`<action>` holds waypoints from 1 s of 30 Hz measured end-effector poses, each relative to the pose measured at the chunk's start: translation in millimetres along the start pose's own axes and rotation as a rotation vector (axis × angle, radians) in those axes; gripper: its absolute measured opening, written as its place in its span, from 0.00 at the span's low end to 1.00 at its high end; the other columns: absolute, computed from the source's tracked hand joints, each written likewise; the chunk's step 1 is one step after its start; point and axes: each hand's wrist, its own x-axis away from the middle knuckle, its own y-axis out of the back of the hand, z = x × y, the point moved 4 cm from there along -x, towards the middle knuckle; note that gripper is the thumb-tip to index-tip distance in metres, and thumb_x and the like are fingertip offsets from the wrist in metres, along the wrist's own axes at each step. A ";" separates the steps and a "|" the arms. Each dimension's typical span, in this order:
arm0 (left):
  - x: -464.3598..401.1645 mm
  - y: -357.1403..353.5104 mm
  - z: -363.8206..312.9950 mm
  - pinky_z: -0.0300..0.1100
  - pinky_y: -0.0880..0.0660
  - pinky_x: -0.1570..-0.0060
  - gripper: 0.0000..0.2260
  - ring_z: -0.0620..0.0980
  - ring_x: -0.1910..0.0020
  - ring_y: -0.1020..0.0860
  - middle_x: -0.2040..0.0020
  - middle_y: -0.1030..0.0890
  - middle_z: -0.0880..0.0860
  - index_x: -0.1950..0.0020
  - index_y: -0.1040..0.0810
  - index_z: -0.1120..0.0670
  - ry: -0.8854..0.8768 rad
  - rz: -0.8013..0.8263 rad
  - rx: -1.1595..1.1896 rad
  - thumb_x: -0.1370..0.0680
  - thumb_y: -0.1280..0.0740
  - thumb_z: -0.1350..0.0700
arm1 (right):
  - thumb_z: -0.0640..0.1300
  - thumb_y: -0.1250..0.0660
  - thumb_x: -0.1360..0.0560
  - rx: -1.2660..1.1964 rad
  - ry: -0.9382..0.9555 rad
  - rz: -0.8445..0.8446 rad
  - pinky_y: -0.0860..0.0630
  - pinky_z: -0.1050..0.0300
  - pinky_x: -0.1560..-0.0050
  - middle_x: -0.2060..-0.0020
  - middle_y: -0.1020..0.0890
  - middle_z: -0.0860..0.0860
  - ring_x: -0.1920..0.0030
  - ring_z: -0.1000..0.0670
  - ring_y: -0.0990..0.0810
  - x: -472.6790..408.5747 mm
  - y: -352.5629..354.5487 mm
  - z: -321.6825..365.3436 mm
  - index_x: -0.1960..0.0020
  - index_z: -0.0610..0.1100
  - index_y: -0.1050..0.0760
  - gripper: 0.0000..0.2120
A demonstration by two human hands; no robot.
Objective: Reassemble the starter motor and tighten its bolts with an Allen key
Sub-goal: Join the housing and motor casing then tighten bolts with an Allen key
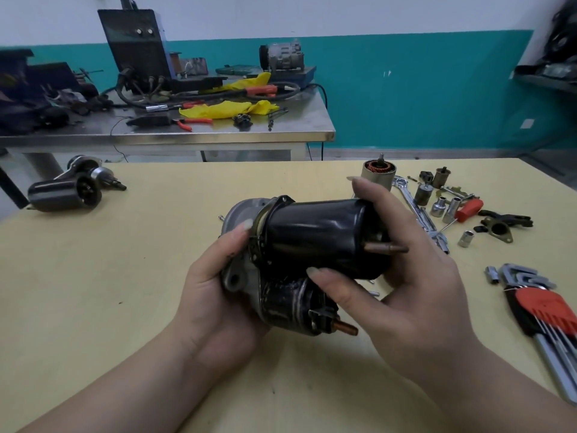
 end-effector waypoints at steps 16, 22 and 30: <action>0.7 -2.7 0.1 0.51 0.17 0.42 0.27 0.56 0.40 0.13 0.39 0.12 0.55 0.37 0.12 0.53 0.060 0.036 0.021 0.34 0.17 0.47 | 0.57 0.27 0.23 0.091 0.034 0.008 0.23 0.61 0.40 0.40 0.20 0.48 0.40 0.48 0.19 -4.9 -1.3 4.8 0.21 0.57 0.34 0.34; 0.7 -2.8 -0.8 0.51 0.17 0.43 0.22 0.56 0.42 0.13 0.41 0.11 0.55 0.38 0.11 0.54 0.043 0.056 0.043 0.30 0.21 0.48 | 0.61 0.27 0.23 0.092 0.053 -0.033 0.23 0.62 0.40 0.40 0.20 0.54 0.40 0.50 0.18 -4.5 -0.5 9.6 0.22 0.56 0.32 0.33; -0.8 -1.7 -2.8 0.50 0.16 0.43 0.22 0.56 0.42 0.13 0.41 0.11 0.54 0.38 0.11 0.53 0.005 0.019 0.036 0.30 0.24 0.47 | 0.64 0.25 0.25 0.036 0.013 -0.065 0.18 0.51 0.40 0.39 0.20 0.54 0.38 0.46 0.18 -4.5 -1.6 12.9 0.23 0.56 0.30 0.34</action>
